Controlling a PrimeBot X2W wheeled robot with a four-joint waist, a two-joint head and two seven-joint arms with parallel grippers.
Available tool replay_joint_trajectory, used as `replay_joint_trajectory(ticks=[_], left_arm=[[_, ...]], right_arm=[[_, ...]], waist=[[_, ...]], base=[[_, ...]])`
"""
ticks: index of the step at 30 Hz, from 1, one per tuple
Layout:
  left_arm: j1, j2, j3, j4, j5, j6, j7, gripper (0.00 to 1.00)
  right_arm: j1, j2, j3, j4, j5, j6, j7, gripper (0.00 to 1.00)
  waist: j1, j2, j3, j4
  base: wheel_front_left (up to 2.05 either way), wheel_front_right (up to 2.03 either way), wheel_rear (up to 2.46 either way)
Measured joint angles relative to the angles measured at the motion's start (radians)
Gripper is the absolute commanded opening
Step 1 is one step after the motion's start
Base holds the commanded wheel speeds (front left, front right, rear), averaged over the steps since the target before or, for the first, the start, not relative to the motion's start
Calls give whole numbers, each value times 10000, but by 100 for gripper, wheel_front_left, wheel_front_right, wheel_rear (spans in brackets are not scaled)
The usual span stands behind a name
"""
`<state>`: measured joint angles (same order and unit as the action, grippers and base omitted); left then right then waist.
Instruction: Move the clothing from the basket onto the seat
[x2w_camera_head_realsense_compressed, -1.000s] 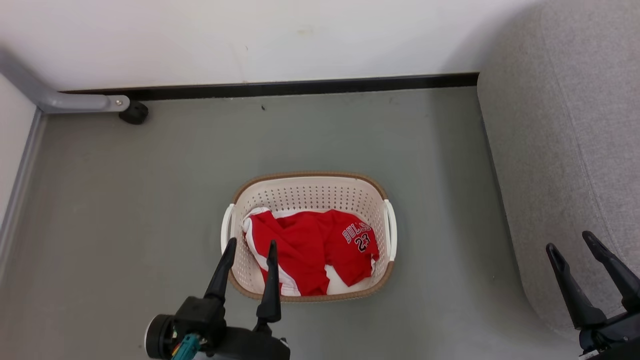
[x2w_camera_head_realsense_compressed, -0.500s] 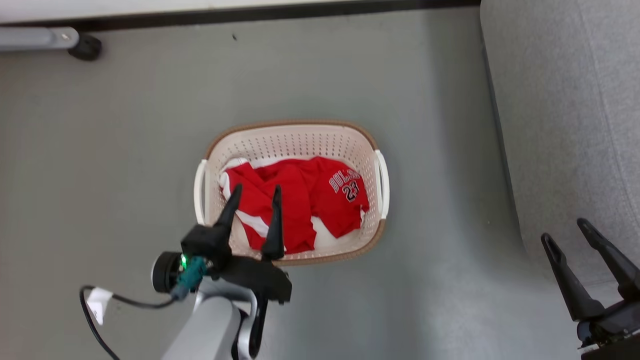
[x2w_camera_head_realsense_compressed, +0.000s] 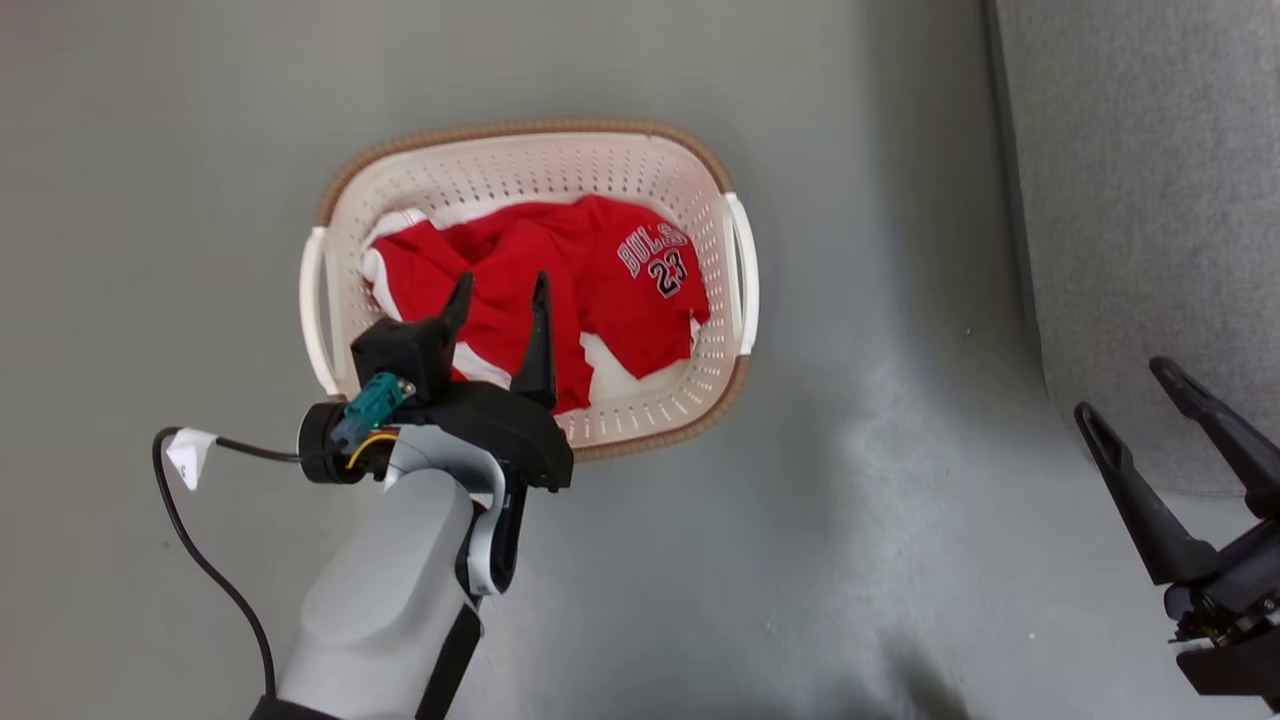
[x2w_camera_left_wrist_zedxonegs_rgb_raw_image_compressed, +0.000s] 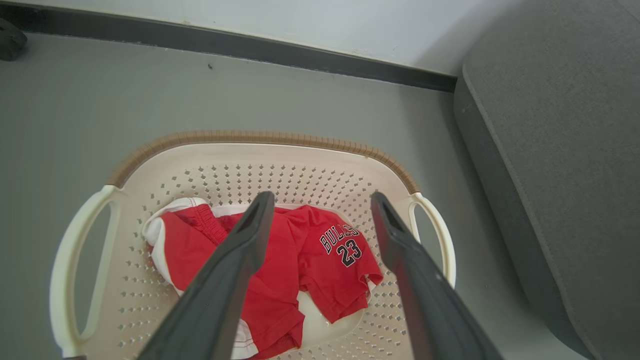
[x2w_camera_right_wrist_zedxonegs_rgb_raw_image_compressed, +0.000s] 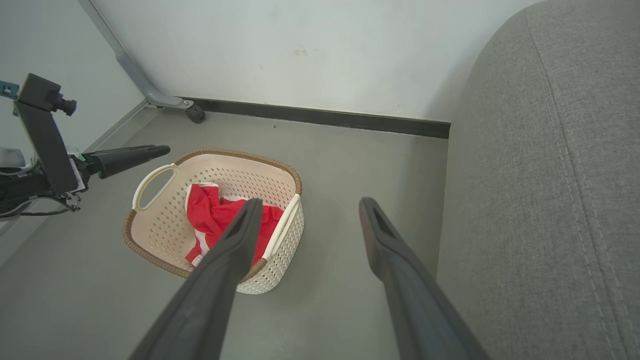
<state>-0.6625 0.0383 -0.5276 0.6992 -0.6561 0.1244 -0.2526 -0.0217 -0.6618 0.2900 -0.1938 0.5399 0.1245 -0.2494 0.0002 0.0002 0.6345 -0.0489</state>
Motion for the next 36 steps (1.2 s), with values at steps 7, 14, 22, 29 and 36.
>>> replay_joint_trajectory(ticks=[7, 14, 22, 29, 36], left_arm=[[-729, -4, -217, 1452, -1177, 0, 2, 100], [-1747, -8, -263, 2635, -2337, 0, 0, 100], [-2731, -21, -138, 3910, -3708, 0, 0, 100], [-3559, -29, -56, 5235, -4428, 0, 0, 100], [-4312, -33, -17, 6032, -4782, 0, 0, 100]], right_arm=[[-525, -389, 357, -194, 247, 0, 0, 100], [-854, -683, 708, -180, 422, 0, 0, 100], [-1150, -943, 1026, -48, 527, 0, 0, 100], [-1410, -1018, 1333, 40, 642, 0, 0, 100], [-1590, -1062, 1561, 127, 849, 0, 0, 100]], waist=[[-1, 0, 897, -228], [-1, 0, 1621, -534], [-1, -1, 2313, -893], [-2, -1, 2792, -1201], [-2, -1, 3182, -1379]], base=[[0, 0, 0], [0, 0, 0], [0, 0, 0], [0, 0, 0], [0, 0, 0]])
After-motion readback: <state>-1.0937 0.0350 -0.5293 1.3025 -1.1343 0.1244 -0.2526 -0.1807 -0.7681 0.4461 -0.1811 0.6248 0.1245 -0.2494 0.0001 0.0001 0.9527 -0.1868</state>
